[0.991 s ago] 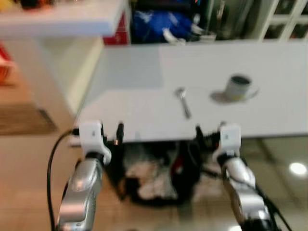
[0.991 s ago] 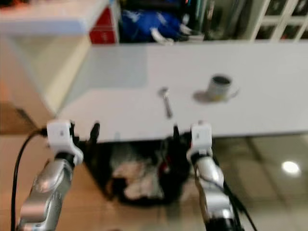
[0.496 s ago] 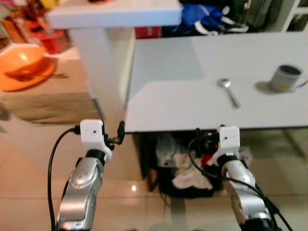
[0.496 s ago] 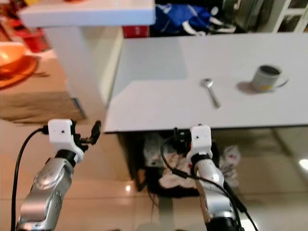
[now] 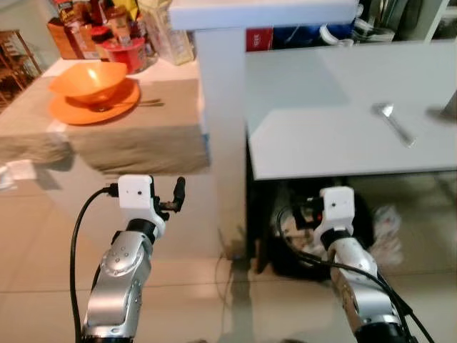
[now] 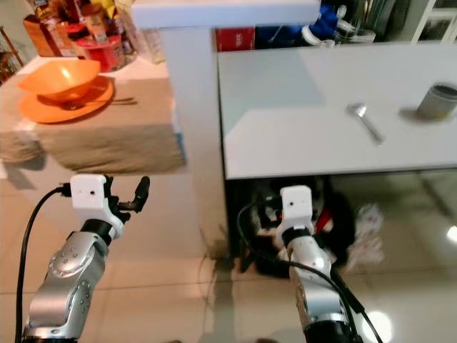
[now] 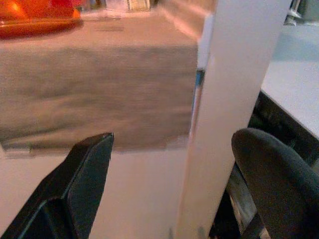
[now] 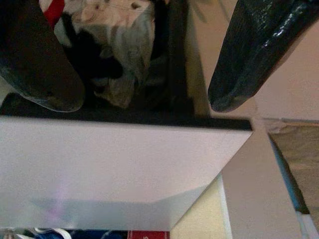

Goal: Setting the table

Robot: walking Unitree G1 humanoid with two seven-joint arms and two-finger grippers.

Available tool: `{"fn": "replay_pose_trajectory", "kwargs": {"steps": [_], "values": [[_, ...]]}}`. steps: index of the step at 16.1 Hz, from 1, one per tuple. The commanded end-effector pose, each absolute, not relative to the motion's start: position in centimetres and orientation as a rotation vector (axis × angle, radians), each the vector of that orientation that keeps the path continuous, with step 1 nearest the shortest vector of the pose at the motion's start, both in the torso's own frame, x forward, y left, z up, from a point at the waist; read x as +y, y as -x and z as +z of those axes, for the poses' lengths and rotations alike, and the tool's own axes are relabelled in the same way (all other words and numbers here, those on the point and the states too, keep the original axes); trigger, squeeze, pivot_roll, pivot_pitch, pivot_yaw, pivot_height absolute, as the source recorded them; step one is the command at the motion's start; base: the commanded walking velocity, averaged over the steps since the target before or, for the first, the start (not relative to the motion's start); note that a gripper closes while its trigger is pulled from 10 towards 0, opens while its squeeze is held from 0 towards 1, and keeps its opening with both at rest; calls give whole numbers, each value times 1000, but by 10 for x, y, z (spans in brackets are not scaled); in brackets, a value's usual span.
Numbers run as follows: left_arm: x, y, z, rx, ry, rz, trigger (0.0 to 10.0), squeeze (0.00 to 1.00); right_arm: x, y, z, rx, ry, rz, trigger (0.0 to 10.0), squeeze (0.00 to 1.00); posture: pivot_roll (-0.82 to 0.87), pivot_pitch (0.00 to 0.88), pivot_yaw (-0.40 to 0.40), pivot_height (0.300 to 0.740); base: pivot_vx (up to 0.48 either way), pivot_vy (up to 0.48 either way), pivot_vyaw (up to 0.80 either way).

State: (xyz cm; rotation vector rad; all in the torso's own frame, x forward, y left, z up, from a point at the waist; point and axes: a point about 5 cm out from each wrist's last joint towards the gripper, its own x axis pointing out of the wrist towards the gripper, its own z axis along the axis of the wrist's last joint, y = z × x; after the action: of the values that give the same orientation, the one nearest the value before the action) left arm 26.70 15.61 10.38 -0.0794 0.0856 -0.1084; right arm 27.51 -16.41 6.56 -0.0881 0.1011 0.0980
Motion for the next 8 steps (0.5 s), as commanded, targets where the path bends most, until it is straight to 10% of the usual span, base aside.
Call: {"fn": "replay_pose_trajectory", "kwargs": {"steps": [1, 4, 8], "values": [[157, -268, 105, 85, 77, -114, 10000, 0, -164, -278, 73, 63, 70, 90, 10000, 0, -97, 0, 69, 731, 0, 480, 0], [167, -273, 101, 95, 86, -82, 10000, 0, -165, -278, 82, -7, -52, 66, 10000, 0, -98, 0, 63, 731, 0, 480, 0], [167, -273, 97, 108, 76, -77, 10000, 0, -162, -277, 77, 13, -11, 95, 10000, 0, -97, 0, 64, 731, 0, 0, 0]]}}
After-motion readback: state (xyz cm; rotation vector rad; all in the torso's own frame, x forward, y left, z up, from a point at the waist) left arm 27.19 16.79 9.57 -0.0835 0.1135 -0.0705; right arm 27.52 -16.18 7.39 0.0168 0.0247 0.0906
